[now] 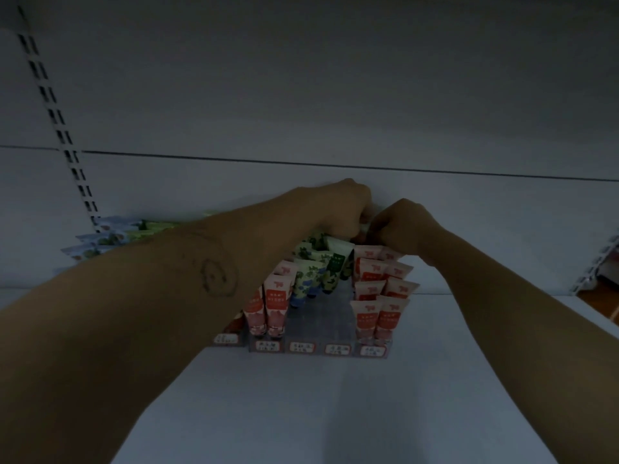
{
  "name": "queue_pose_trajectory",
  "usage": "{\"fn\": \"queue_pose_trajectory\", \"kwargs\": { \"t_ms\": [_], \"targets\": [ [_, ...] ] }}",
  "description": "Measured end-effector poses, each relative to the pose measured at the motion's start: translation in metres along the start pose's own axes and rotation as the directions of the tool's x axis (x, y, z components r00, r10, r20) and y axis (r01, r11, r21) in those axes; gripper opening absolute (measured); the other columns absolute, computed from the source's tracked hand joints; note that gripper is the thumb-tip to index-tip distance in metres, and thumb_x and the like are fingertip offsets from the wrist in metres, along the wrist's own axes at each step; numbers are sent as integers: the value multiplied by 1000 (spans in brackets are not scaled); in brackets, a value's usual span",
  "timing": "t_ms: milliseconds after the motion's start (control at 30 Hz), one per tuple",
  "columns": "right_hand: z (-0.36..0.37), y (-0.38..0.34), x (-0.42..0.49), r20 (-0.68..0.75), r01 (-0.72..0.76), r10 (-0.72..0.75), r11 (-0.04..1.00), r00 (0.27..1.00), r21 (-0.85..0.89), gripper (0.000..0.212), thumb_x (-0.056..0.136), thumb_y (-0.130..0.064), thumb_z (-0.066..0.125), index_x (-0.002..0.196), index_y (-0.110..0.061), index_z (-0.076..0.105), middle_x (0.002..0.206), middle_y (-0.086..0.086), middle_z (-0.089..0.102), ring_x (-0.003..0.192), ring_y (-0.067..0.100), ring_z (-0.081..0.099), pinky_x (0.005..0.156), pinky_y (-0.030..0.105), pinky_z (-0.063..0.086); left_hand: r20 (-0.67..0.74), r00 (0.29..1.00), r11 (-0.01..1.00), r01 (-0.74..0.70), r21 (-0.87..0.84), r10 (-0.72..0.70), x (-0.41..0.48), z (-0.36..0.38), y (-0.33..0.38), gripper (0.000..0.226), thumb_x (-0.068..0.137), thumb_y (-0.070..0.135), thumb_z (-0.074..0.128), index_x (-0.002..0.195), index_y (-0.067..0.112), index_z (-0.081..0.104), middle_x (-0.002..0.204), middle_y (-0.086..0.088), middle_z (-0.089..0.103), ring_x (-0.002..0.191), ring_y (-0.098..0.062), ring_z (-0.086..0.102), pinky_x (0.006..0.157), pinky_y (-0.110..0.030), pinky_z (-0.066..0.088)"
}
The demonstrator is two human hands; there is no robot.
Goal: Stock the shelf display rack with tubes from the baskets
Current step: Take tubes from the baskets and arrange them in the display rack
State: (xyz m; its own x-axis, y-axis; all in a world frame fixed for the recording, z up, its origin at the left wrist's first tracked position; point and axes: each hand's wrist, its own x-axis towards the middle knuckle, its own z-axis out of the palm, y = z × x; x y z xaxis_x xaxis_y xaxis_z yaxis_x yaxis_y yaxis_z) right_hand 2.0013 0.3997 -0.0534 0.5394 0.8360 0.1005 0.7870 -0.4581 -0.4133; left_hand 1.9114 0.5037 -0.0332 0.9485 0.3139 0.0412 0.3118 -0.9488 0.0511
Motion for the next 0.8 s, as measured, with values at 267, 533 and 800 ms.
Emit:
{"fn": "queue_pose_trajectory", "kwargs": {
  "t_ms": [267,533,800],
  "targets": [
    [1,4,4,12,36,-35,999,999,-27,17,81,-15,62,90,-10,76,94,7,71,88,22,66,67,24,49,67,997,997,36,-66,-32,8,-6,-3,26,79,36,74,74,11,67,66,-1,59,60,-13,53,54,-24,41],
    [-14,-1,-2,84,242,-240,970,967,-21,12,79,-22,71,85,-13,75,86,3,70,83,18,63,76,32,53,-109,991,939,42,-340,-84,-16,17,-30,49,81,50,69,44,25,48,37,11,40,35,-3,38,43,-20,28],
    [-8,-19,6,75,461,-461,834,884,-305,25,84,-26,69,99,-6,72,98,8,71,91,23,65,79,31,49,-77,997,960,-31,-279,10,-42,21,-36,56,92,58,45,80,8,66,68,-12,62,57,-20,55,58,-32,44]
  ]
}}
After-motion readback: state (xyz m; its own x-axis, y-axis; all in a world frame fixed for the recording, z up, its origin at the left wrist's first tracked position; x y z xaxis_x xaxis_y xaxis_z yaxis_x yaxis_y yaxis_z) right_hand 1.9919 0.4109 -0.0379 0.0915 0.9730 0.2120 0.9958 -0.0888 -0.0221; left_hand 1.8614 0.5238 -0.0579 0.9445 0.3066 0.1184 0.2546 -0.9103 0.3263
